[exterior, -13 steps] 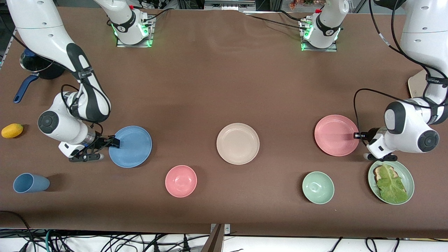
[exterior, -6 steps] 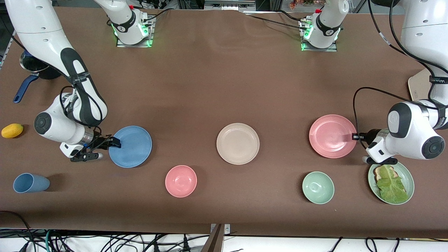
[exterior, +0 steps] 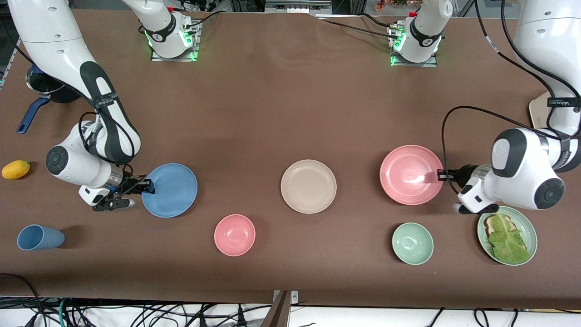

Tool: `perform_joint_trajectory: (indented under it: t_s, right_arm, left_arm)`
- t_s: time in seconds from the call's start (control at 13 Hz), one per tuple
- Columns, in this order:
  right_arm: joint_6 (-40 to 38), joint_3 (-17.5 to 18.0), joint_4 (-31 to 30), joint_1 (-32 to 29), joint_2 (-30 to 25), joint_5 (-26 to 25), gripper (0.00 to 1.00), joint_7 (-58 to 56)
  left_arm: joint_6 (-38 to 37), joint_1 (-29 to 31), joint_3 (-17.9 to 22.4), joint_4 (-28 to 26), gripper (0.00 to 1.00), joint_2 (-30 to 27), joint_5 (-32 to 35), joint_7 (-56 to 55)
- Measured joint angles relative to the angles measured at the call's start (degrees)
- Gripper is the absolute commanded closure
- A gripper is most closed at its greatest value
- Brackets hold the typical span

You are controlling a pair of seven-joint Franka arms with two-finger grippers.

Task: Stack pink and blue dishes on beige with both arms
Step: 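Lift the pink plate with the left gripper and carry it over the beige plate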

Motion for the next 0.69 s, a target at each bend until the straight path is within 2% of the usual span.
perform_joint_trajectory:
  t_s: [0.08, 0.15, 0.23, 0.46, 0.69]
  right_arm:
    - [0.0, 0.0, 0.0, 0.0, 0.0, 0.0, 0.66, -0.1]
    - [0.0, 0.0, 0.1, 0.0, 0.0, 0.0, 0.52, -0.2]
    - [0.0, 0.0, 0.2, 0.0, 0.0, 0.0, 0.48, -0.2]
    - [0.0, 0.0, 0.3, 0.1, -0.1, 0.0, 0.52, -0.4]
    - [0.0, 0.0, 0.4, 0.1, -0.1, -0.3, 0.68, -0.5]
  left_arm:
    - [0.0, -0.1, -1.7, 0.5, 1.00, 0.0, -1.5, -2.5]
    - [0.0, -0.2, -3.4, 1.0, 1.00, -0.1, -3.1, -5.0]
    - [0.0, -0.3, -5.0, 1.1, 1.00, -0.1, -4.0, -7.2]
    - [0.4, -3.2, -7.5, 1.1, 1.00, 0.3, -5.4, -12.3]
    - [5.6, -9.0, -7.6, 1.1, 1.00, 2.4, -6.1, -17.8]
